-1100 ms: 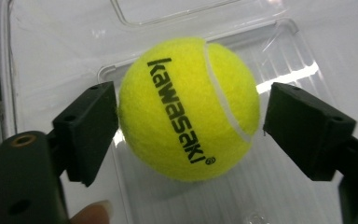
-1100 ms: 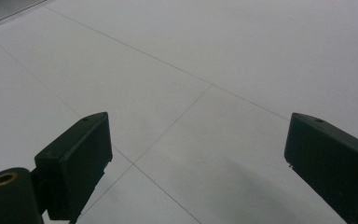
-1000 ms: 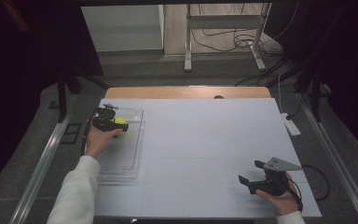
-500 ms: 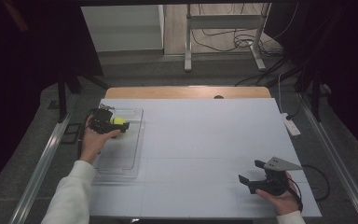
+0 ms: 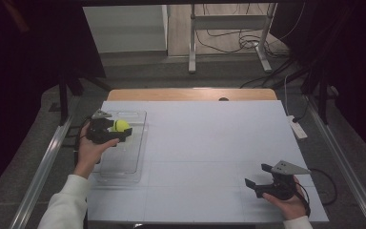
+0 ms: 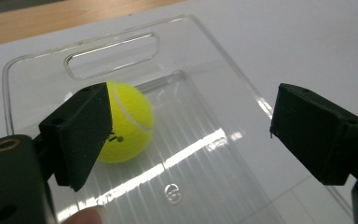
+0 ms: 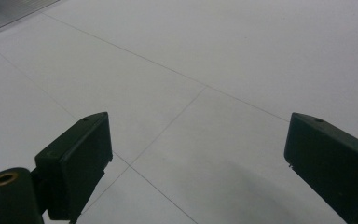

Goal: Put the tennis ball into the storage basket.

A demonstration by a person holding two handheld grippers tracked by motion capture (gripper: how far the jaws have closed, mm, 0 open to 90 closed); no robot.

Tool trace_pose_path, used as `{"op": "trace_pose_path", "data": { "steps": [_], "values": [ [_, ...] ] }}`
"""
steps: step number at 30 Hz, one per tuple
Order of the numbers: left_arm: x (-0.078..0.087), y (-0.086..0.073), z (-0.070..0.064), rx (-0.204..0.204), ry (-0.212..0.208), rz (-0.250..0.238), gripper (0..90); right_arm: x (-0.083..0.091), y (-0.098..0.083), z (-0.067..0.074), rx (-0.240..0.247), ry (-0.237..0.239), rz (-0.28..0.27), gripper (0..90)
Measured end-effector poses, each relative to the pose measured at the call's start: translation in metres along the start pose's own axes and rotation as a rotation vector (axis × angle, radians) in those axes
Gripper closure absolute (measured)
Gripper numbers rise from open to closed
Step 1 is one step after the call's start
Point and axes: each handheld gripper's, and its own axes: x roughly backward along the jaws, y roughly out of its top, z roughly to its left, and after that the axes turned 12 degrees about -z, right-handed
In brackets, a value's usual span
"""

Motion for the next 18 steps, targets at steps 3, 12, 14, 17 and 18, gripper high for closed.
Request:
{"op": "trace_pose_path", "data": {
  "steps": [3,12,14,17,18],
  "values": [
    [0.011,0.000,-0.011,-0.018,-0.030,-0.027,13.7,0.001,0.001,0.001,-0.001,0.002,-0.004,7.8],
    [0.033,-0.008,-0.032,-0.038,-0.100,-0.070,13.5,0.001,0.003,0.003,0.001,0.001,-0.009,7.8],
    [0.036,-0.013,-0.035,-0.036,-0.117,-0.070,13.5,0.000,0.003,0.004,0.005,0.003,-0.005,7.8],
    [0.038,-0.020,-0.039,-0.030,-0.131,-0.078,13.5,0.000,0.003,0.004,0.005,0.004,-0.004,7.8],
    [0.039,-0.022,-0.041,-0.041,-0.136,-0.083,13.6,0.000,0.002,0.004,0.005,0.004,-0.005,7.8]
  ]
}}
